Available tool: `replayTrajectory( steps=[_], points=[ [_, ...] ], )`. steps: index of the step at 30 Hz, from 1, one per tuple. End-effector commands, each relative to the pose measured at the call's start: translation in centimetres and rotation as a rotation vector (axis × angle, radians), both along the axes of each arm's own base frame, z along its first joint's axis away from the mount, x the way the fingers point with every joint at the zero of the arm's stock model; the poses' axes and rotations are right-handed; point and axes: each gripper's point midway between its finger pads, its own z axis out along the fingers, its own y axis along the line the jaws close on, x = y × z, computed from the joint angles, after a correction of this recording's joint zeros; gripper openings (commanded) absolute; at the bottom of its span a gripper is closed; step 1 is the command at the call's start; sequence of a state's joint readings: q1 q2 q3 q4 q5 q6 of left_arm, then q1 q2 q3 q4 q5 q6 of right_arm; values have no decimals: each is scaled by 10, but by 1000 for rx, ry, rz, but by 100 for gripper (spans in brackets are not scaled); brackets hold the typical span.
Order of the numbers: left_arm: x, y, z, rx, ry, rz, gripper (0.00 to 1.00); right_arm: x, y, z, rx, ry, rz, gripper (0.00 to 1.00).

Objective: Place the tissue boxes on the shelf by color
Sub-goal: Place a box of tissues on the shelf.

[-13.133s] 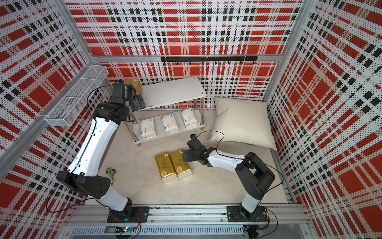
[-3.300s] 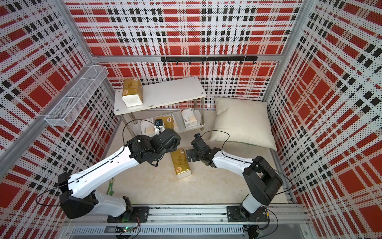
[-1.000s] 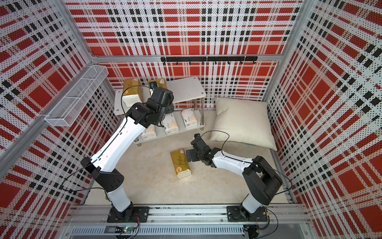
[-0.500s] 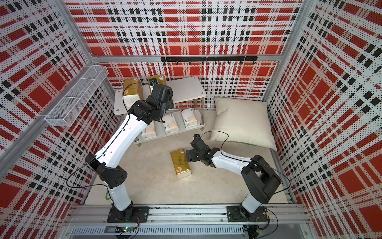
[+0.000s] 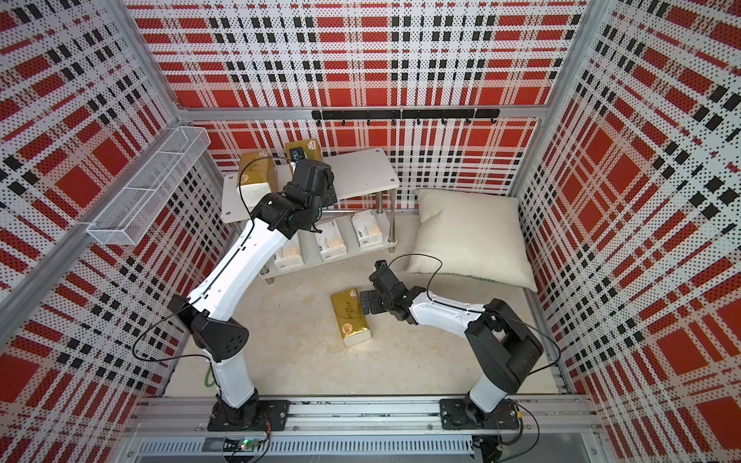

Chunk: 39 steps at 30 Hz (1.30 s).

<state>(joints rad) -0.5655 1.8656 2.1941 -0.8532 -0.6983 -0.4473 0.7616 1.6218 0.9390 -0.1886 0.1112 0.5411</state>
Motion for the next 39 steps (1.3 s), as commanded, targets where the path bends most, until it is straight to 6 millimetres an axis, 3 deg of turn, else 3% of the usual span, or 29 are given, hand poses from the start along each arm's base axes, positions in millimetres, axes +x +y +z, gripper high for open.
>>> replayTrajectory(
  steps=[1, 24, 39],
  points=[
    [13, 3, -5, -5, -12, 7, 76, 2, 1, -3, 3, 1, -5, 100],
    [27, 4, -24, -1, 26, -10, 90, 2, 2, -6, -6, 6, -4, 100],
    [26, 9, -24, 3, 9, 10, 88, 2, 3, -7, -5, 6, -2, 100]
  ],
)
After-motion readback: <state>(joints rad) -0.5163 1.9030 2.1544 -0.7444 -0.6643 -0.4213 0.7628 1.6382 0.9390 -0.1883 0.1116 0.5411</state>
